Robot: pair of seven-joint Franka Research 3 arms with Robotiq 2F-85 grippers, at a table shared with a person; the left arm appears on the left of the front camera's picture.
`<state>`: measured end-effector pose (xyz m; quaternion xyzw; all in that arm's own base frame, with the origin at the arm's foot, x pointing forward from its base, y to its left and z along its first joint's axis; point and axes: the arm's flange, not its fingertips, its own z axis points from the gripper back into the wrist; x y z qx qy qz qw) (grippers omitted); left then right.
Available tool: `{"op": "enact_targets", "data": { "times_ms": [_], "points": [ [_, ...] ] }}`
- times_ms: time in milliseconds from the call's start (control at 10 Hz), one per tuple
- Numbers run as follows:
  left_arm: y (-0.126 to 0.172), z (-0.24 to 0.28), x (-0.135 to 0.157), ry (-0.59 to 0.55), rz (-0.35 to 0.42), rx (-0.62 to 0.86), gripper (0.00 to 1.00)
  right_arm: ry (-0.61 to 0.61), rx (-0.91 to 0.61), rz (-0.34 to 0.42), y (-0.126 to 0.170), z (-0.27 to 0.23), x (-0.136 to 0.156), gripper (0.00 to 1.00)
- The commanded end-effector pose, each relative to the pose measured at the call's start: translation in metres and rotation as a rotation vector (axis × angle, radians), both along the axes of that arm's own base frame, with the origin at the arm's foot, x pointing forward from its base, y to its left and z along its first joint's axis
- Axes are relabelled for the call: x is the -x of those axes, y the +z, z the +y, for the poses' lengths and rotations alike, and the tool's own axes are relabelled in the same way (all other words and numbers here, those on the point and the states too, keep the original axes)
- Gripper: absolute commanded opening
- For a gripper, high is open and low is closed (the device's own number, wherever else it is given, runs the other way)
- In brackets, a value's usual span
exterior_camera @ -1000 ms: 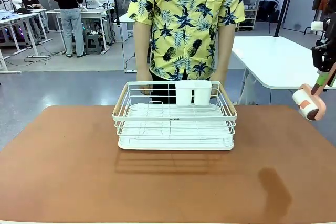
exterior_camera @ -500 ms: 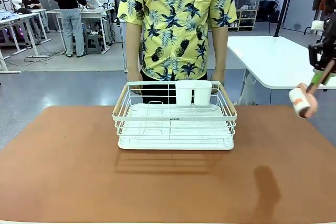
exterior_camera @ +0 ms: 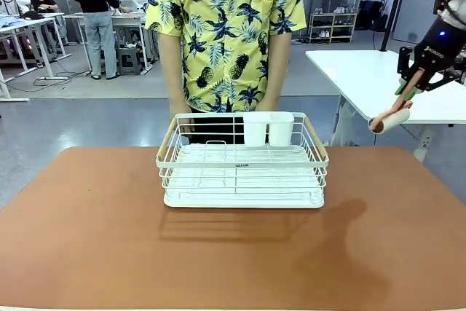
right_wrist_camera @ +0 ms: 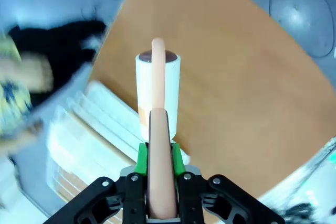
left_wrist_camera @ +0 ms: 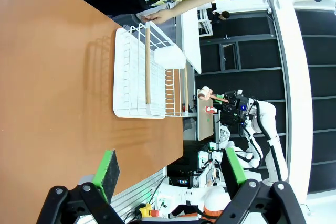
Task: Clean the table.
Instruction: Place the Lint Roller down when the Dish drying rack is positioned in the middle of the table.
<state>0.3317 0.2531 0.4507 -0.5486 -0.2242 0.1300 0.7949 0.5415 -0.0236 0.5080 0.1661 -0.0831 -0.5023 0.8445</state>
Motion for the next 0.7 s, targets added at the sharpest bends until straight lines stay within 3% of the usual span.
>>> {"op": "enact_targets", "data": {
  "times_ms": [0,200,600],
  "points": [
    [0.001,0.003,0.001,-0.004,-0.029,0.016,1.00,-0.431,0.004,-0.106,-0.028,0.012,0.012,0.21],
    [0.001,0.003,0.001,-0.004,-0.029,0.016,1.00,-0.448,-0.033,-0.057,-0.053,0.005,0.023,0.21],
    [0.001,0.003,0.001,-0.004,-0.029,0.016,1.00,-0.459,-0.117,-0.039,-0.096,-0.003,0.024,0.21]
  ]
}}
